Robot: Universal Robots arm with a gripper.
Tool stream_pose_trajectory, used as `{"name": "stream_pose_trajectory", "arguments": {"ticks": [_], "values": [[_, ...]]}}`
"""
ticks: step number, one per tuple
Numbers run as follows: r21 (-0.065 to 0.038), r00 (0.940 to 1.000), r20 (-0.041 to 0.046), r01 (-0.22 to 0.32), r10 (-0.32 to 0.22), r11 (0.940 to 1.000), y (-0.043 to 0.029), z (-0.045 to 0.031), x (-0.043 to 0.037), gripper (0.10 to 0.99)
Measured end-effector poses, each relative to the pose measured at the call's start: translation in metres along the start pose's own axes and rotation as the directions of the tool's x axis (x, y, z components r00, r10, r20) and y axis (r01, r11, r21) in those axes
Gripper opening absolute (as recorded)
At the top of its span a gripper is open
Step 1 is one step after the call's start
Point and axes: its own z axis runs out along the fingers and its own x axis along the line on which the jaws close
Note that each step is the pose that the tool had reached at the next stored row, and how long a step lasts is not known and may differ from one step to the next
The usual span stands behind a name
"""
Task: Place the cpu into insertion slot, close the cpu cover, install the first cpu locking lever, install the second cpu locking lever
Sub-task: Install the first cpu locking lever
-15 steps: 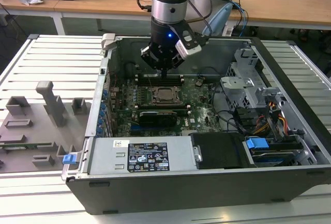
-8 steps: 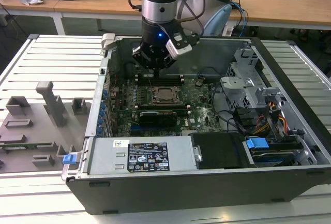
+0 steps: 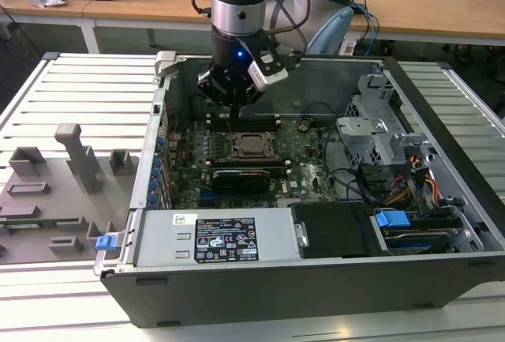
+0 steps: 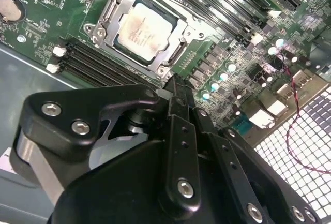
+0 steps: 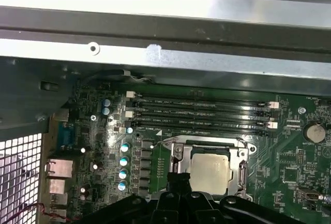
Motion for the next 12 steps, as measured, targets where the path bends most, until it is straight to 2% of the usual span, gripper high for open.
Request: {"name": "stream_pose_trajectory", "arguments": {"ticks": [4, 8, 9, 10, 11, 12], "values": [[0.0, 1.0, 0.0, 0.003, -0.003, 1.0, 0.0004, 0.0001, 0.0063, 0.106], [-0.003, 1.0, 0.0004, 0.004, -0.004, 1.0, 0.0015, 0.0003, 0.0226, 0.106], [-0.002, 1.0, 0.0003, 0.007, -0.007, 1.0, 0.0035, 0.0004, 0.0266, 0.106], [-0.003, 1.0, 0.0003, 0.007, -0.007, 1.0, 0.0134, 0.0007, 0.0287, 0.106], [-0.003, 1.0, 0.0004, 0.007, -0.007, 1.0, 0.0192, 0.0011, 0.0289, 0.106], [-0.003, 1.0, 0.0003, 0.008, -0.008, 1.0, 0.022, 0.0012, 0.0287, 0.106]]}}
